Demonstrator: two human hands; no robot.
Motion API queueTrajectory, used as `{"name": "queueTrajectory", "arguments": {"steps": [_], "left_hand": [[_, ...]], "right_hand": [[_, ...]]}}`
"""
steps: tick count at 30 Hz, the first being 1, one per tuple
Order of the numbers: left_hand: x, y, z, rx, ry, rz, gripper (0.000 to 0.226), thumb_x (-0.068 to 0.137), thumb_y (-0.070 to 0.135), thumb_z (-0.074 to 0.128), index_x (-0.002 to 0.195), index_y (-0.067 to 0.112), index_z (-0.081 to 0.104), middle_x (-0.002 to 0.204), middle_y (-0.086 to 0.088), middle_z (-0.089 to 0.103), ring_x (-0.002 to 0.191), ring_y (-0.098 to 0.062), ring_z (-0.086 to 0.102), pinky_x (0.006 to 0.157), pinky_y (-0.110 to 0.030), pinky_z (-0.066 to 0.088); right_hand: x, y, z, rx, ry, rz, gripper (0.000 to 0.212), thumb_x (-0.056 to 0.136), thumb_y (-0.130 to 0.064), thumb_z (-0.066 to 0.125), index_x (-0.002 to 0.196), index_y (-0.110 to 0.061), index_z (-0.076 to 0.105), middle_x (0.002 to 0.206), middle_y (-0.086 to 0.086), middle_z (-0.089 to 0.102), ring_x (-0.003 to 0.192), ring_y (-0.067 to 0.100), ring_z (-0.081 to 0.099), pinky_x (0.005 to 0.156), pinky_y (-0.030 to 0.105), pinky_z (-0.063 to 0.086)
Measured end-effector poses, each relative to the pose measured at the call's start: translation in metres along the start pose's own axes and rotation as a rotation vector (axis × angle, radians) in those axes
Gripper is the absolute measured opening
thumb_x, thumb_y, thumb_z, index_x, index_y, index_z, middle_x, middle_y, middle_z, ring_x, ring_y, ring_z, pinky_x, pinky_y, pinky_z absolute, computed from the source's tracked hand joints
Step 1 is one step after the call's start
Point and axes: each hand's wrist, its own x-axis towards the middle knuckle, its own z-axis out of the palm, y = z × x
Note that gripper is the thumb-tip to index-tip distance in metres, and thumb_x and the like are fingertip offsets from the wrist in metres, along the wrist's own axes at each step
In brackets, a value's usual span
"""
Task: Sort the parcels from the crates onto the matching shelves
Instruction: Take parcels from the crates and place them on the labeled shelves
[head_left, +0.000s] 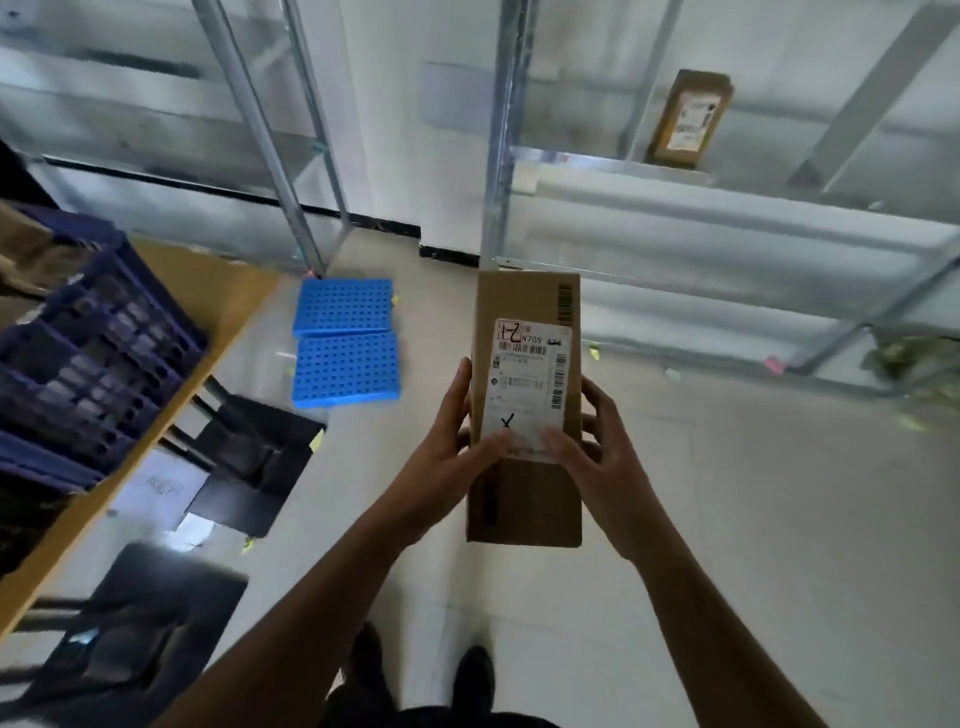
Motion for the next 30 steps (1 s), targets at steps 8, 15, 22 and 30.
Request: {"name": "queueTrajectory", "arguments": {"steps": [8,15,22,30], "left_hand": [[0.087,0.032,0.007,0.278,-0.157,0.091,0.082,0.083,0.079,0.057,0.148,0.072,0.007,0.141,0.053,0.032,0.127,0.026,0.039,0.088,-0.011,0.052],[0.207,0.092,-0.042,0.887,0.085,0.330,0.074,0.093,0.072,0.032,0.159,0.042,0.022,0.171,0.009,0.012,0.158,-0.020,0.008,0.123,-0.058,0.026],[0.314,0.165,-0.055,1.177,0.073,0.548,0.071,0.096,0.070,0.027,0.159,0.041,0.018,0.172,0.008,0.002,0.158,-0.029,-0.006,0.127,-0.057,0.010],[0.405,0.217,-0.002,1.240,0.056,0.704,0.080,0.091,0.079,0.009,0.160,0.040,0.020,0.171,0.009,0.002,0.157,-0.023,-0.011,0.126,-0.052,-0.005]], "right_hand": [[0.051,-0.002,-0.038,0.062,0.197,0.004,0.076,0.081,-0.063,0.077,0.146,-0.049,0.041,0.123,-0.017,0.069,0.113,0.016,0.072,0.081,0.037,0.065],[0.136,-0.051,-0.062,0.039,0.356,-0.086,0.070,0.088,-0.048,0.075,0.148,-0.041,0.041,0.129,-0.002,0.068,0.115,0.023,0.071,0.085,0.052,0.064],[0.209,-0.111,-0.082,0.035,0.444,-0.157,0.069,0.083,-0.053,0.078,0.143,-0.046,0.043,0.128,-0.006,0.069,0.114,0.017,0.072,0.087,0.052,0.064],[0.259,-0.152,-0.147,0.030,0.581,-0.241,0.082,0.074,-0.065,0.079,0.146,-0.050,0.042,0.134,-0.003,0.064,0.119,0.023,0.069,0.087,0.053,0.063]]}}
